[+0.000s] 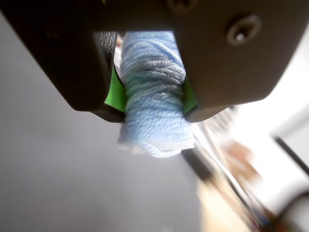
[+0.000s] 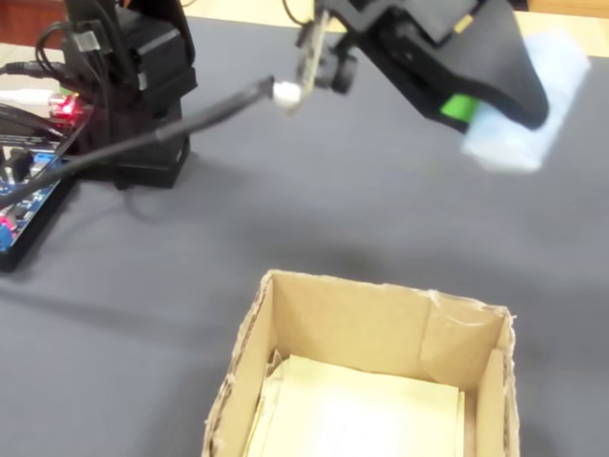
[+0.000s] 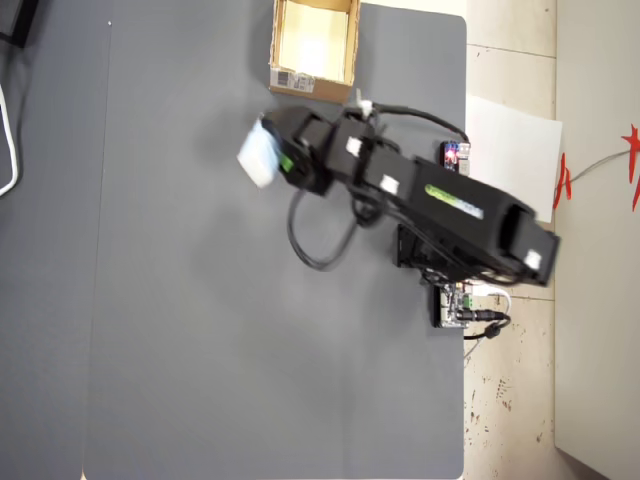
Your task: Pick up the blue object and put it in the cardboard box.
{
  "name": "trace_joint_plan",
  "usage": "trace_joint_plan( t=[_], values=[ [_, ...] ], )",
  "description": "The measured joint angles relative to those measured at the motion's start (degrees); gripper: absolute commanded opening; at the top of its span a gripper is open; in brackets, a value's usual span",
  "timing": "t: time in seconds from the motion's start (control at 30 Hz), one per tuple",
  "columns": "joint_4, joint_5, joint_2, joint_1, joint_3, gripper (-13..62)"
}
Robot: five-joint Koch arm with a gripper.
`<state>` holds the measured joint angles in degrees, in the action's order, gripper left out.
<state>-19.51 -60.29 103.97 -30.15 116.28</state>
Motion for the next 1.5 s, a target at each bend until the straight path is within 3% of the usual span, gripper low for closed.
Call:
trace_joint_plan(
  t=[0.27, 0.43, 0.5, 0.7, 0.9, 1.5],
  values=[
    [0.9, 4.9, -12.4, -18.0, -10.2, 4.4],
    [1.0, 4.7, -18.0, -22.8, -11.5, 4.5],
    [0.9, 4.5, -18.6, -23.6, -11.5, 4.8],
    [0.9, 1.6, -18.7, -24.4, -11.5, 19.8],
    [0.9, -6.2, -18.7, -24.9, -11.5, 28.5],
    [12.0, -19.3, -14.2, -24.0, -3.2, 29.4]
  ],
)
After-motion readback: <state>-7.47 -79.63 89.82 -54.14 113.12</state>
